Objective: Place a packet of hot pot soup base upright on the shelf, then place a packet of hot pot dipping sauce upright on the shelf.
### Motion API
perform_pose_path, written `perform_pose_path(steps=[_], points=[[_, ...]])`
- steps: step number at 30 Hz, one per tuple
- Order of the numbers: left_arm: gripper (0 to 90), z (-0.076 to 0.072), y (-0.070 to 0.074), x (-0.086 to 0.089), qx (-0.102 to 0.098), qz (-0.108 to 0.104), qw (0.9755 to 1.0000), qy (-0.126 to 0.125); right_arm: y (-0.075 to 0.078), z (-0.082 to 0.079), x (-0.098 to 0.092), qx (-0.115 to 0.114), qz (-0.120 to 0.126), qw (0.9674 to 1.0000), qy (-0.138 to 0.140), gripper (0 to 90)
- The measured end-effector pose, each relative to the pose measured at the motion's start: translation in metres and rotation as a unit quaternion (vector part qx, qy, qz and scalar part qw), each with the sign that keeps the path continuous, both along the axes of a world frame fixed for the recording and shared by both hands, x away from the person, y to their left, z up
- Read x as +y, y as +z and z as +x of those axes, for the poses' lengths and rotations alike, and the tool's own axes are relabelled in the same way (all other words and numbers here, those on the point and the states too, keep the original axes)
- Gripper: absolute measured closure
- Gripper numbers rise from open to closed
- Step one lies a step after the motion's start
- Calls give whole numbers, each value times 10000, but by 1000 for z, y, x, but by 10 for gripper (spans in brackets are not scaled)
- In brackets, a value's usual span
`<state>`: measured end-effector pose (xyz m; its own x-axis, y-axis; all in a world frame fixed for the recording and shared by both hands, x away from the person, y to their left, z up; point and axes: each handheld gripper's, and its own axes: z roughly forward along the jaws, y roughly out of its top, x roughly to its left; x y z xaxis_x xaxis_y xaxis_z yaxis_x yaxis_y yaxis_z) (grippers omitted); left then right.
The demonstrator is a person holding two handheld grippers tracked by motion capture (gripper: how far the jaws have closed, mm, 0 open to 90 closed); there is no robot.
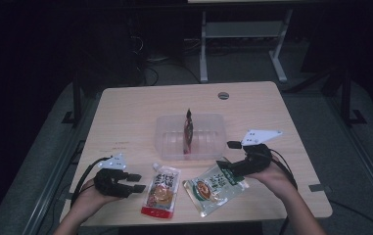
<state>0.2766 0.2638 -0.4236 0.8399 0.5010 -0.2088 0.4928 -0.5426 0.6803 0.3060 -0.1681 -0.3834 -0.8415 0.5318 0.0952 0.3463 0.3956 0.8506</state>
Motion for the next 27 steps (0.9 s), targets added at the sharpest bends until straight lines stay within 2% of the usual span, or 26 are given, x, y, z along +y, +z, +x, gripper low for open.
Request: perform_pose_path(steps=[3, 6, 8, 10, 17, 24, 27], points=[[613, -1, 3, -1, 15, 10, 10000, 40, -8, -9, -7, -30, -75, 9999, -73, 201], [737, -2, 6, -2, 7, 27, 10000, 50, -14, -16, -13, -16, -148, 9998, -163, 198], [825, -4, 7, -4, -29, 10, 10000, -17, -19, -21, -19, 16, -152, 9996, -241, 196], [896, -5, 9, -7, -81, 93, 9999, -84, -24, -24, -24, 72, -171, 9992, -343, 189], [896, -15, 12, -23, -80, 6, 9998, -168, -39, -32, -38, 289, -100, 9982, -518, 176], [891, -33, 6, -40, -6, -58, 9994, -340, -42, -29, -42, 242, -111, 9974, -676, 174], [884, -42, 1, -50, 33, 57, 9986, -524, -44, -28, -40, 239, -123, 9972, -693, 169]])
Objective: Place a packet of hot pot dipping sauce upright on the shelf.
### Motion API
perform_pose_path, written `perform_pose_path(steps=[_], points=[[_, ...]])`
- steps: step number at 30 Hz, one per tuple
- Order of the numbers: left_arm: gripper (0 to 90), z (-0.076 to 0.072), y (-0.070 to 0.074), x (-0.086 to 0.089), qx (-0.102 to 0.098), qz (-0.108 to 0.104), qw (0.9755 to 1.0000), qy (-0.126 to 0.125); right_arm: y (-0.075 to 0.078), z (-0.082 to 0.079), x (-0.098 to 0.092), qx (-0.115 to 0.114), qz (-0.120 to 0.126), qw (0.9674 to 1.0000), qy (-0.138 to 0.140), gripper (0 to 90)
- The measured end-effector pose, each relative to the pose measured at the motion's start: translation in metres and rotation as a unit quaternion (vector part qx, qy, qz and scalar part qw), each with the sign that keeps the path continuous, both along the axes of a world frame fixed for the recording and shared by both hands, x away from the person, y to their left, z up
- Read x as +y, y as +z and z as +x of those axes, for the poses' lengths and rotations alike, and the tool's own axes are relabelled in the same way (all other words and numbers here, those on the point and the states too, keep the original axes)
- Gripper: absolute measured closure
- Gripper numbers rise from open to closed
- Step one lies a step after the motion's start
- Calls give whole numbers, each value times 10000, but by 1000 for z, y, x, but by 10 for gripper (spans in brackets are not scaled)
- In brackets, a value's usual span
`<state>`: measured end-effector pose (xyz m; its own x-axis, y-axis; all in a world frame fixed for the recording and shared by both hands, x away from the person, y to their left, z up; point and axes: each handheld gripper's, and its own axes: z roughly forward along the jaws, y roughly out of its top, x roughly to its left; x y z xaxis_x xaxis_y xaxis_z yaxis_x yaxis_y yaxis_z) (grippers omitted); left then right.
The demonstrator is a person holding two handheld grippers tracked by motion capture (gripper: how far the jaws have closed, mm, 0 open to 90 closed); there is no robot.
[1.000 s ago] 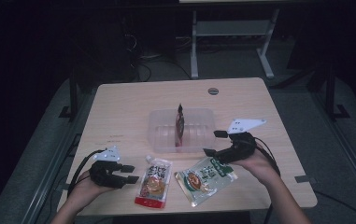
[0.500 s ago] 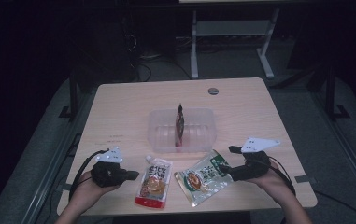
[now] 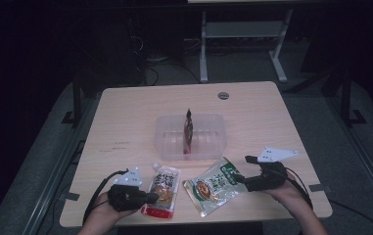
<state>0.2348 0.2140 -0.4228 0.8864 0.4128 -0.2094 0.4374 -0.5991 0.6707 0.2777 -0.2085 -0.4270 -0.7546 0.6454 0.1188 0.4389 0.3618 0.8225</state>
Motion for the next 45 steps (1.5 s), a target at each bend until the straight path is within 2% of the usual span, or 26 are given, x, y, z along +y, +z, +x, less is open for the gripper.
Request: perform_pose_path(steps=[4, 10, 12, 14, 18, 24, 30, 33, 39, 45], points=[[879, -4, -7, -14, 36, 164, 9997, -196, -3, 2, 4, -5, -22, 10000, 18, 168], [880, -4, -15, -27, 32, 345, 9988, -353, -5, 3, 9, -31, -130, 9999, 63, 168], [879, -2, -19, -30, -11, 476, 9982, -361, -6, 3, 9, -25, -123, 9999, 60, 168], [880, -1, -23, -33, 78, 405, 9986, -342, -6, 3, 9, -21, -121, 9999, 59, 168], [893, 1, -25, -35, 95, 459, 9982, -363, -6, 4, 9, -32, -115, 9999, 50, 169], [896, 3, -25, -27, 190, 549, 9979, -291, -6, 3, 8, -38, -86, 9999, 50, 169], [896, 7, -25, -17, 288, 492, 9982, -166, -6, 3, 8, -33, -80, 9999, 53, 169], [896, 8, -24, -12, 357, 537, 9979, -110, -6, 3, 8, -30, -73, 10000, 50, 169], [896, 11, -23, 7, 513, 594, 9968, 132, -6, 4, 7, -27, -60, 10000, 46, 169], [896, 18, -23, 20, 530, 553, 9964, 362, -6, 4, 7, -17, -70, 10000, 53, 169]])
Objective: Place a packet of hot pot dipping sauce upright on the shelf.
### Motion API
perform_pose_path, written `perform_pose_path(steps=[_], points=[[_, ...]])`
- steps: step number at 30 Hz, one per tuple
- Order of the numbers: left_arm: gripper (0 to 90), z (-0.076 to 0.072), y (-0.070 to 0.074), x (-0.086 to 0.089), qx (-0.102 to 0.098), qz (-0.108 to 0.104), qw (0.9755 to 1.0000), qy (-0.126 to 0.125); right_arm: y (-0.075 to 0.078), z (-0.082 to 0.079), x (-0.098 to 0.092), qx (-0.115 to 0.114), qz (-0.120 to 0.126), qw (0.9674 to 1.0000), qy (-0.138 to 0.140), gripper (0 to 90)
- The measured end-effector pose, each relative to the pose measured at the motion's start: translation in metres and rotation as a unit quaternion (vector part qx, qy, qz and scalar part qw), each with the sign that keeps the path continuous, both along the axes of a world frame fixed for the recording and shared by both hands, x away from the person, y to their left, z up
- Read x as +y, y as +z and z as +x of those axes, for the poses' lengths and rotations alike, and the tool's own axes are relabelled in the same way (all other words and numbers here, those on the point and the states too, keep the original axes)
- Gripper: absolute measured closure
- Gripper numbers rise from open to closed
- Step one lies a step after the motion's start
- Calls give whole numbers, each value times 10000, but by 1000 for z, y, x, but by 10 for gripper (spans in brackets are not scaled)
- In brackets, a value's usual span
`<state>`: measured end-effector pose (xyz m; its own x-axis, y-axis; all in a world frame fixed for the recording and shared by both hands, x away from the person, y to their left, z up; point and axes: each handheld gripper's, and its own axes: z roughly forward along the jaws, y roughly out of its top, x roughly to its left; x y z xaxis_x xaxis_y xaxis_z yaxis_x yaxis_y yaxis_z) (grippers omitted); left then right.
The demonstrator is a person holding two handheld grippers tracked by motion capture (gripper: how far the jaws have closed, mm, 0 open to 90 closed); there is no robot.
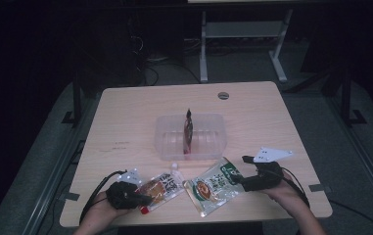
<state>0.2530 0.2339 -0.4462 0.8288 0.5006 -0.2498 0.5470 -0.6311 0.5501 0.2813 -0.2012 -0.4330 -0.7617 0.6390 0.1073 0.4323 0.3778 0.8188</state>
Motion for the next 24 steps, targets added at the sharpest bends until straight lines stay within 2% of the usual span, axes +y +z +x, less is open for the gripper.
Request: perform_pose_path(steps=[8, 19, 22, 24], points=[[897, 5, 0, 8, -45, 50, 9999, 127, -1, 0, 0, 9, 3, 10000, 20, 169], [897, 11, 1, 23, 76, -7, 9993, 363, -1, 0, 0, 18, 5, 10000, 27, 169], [895, 12, 7, 21, -139, -75, 9994, 300, -1, 1, 0, 20, 9, 10000, 25, 169], [896, 14, 11, 18, -316, -208, 9988, 326, -1, 1, 0, 20, 7, 10000, 27, 169]])
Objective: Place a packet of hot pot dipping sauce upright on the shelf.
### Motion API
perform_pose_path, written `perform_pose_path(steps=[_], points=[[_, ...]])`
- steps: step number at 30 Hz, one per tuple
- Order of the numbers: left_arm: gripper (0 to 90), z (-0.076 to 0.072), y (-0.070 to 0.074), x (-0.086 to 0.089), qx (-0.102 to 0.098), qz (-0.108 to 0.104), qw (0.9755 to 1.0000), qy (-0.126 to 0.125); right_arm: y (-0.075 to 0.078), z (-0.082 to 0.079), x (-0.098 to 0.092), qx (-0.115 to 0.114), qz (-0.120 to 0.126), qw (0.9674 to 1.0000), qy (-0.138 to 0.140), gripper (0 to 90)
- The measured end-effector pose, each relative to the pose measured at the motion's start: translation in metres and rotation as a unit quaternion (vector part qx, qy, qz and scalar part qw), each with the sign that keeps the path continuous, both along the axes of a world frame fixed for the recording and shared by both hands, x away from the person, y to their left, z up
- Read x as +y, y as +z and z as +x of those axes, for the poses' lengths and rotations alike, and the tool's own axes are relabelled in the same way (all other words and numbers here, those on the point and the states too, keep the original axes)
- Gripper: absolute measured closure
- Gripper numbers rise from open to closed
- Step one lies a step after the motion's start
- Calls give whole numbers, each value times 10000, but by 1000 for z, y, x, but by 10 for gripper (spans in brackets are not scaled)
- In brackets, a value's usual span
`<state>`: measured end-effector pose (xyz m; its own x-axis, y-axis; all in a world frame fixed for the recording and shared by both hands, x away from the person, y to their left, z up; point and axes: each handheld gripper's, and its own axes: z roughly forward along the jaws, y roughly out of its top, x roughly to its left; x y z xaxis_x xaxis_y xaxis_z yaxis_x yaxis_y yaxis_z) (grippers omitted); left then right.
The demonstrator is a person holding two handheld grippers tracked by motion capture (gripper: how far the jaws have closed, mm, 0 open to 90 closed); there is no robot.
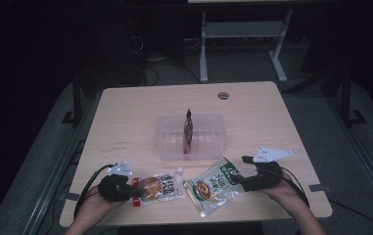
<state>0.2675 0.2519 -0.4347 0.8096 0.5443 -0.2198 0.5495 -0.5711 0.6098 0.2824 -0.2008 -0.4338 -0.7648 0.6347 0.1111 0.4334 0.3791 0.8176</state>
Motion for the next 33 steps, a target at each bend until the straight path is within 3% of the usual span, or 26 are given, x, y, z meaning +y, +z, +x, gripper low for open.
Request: perform_pose_path(steps=[4, 6, 8, 11, 23, 27, 33], points=[[896, 10, 5, -11, -302, -186, 9993, 104, 0, 0, 2, 11, -12, 10000, 15, 169], [896, 16, 3, -17, -414, -51, 9991, 42, -1, 0, 3, 31, -24, 10000, 15, 169], [896, 18, -3, -23, -356, -37, 9994, -40, -1, 0, 3, 36, -24, 10000, 15, 169], [897, 18, -10, -26, -317, 259, 9989, -214, -1, 1, 2, 26, -22, 10000, 13, 169], [900, 18, -14, -12, -71, 263, 9994, 227, 0, 0, 1, 24, 3, 10000, -3, 169], [900, 14, -14, -5, -42, 345, 9989, 300, 0, 0, 0, 14, 4, 10000, 3, 169], [899, 9, -14, 6, 15, 294, 9988, 403, 0, 0, 0, 16, 6, 10000, 9, 169]])
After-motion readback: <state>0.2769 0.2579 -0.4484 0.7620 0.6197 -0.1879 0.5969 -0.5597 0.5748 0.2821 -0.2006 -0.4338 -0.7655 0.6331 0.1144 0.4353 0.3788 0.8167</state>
